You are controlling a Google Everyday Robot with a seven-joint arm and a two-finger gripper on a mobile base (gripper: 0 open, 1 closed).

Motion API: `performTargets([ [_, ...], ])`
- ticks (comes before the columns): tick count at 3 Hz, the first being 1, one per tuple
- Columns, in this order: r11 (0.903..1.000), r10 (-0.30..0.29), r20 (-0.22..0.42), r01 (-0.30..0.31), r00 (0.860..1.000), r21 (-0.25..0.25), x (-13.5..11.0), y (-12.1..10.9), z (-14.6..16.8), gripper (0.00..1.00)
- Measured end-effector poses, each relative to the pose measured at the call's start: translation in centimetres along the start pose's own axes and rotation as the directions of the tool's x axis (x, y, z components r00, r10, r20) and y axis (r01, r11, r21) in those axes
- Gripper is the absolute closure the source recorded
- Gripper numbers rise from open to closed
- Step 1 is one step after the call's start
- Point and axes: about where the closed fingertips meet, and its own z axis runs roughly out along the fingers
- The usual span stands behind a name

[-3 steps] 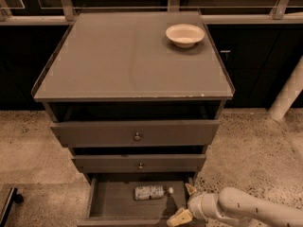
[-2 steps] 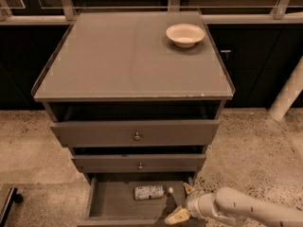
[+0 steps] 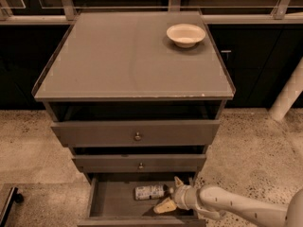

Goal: Pick blue plastic bottle from bottom drawer and place on counter

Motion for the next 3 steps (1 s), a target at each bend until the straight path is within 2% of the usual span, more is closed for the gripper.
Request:
performTargets([
  [1, 1.0, 0.0, 0.001, 0.0, 1.0, 0.0, 0.0, 0.0, 0.1, 0.0],
  [2, 0.9995, 0.015, 0.012, -0.015, 1.0, 0.026, 0.4, -0.7, 1.2, 0.0],
  [3, 0.9988, -0.004, 0.033, 0.003, 0.999, 0.048, -0.1, -1.6, 3.3, 0.0],
])
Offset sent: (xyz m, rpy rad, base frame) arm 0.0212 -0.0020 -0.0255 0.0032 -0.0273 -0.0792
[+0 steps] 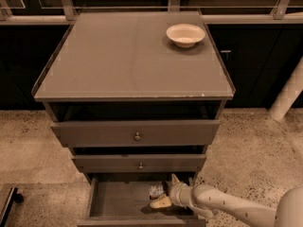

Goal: Pick blue plastic bottle from bottom drawer and place on counter

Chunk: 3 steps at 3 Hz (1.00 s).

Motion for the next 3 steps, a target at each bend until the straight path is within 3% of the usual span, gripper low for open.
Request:
performTargets([
  [3, 0.9999, -0.015, -0.033, 0.015, 0.999, -0.003, 1.5, 0.7, 6.3, 0.0],
])
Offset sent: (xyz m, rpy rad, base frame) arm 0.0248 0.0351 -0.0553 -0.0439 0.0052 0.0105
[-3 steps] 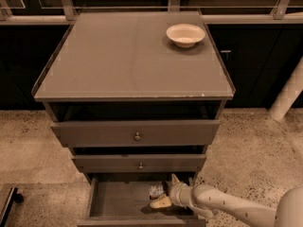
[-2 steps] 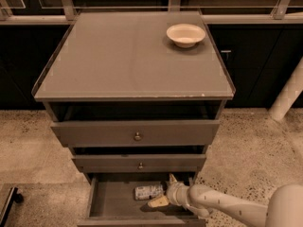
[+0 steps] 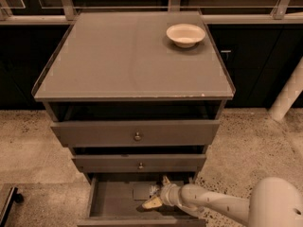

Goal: Pick blue plastic bottle from bottom drawer and place on counter

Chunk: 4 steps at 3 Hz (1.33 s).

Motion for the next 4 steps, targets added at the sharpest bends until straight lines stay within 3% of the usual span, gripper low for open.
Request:
performTargets([
  [2, 0.9962, -0.057, -0.009, 0.056, 0.998, -0.067, -0.2, 2.2, 3.7, 0.0],
  [4, 0.9905, -0.099, -0.052, 0.094, 0.994, -0.101, 0.9, 3.1, 5.4, 0.0],
])
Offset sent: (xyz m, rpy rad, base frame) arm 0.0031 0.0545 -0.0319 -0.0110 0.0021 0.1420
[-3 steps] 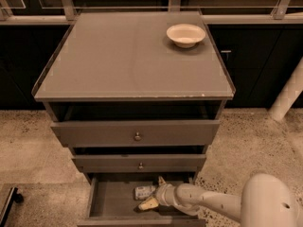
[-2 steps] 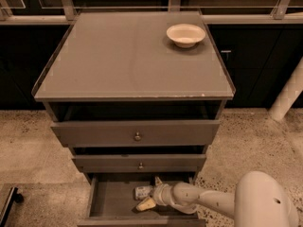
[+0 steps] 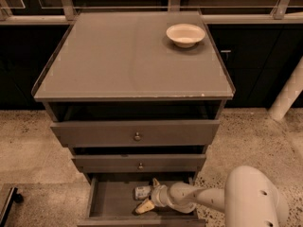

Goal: Pick blue plastic bottle from bottom drawer and place on counter

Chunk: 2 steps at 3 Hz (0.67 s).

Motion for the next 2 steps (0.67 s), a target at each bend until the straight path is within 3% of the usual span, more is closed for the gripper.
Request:
performTargets([
  [1, 0.9999, -0.009, -0.047, 0.008, 0.999, -0.013, 1.15, 0.04, 0.58, 0.14],
  [2, 0.9998, -0.012, -0.05, 0.011, 0.999, -0.015, 1.28, 0.08, 0.63, 0.33],
])
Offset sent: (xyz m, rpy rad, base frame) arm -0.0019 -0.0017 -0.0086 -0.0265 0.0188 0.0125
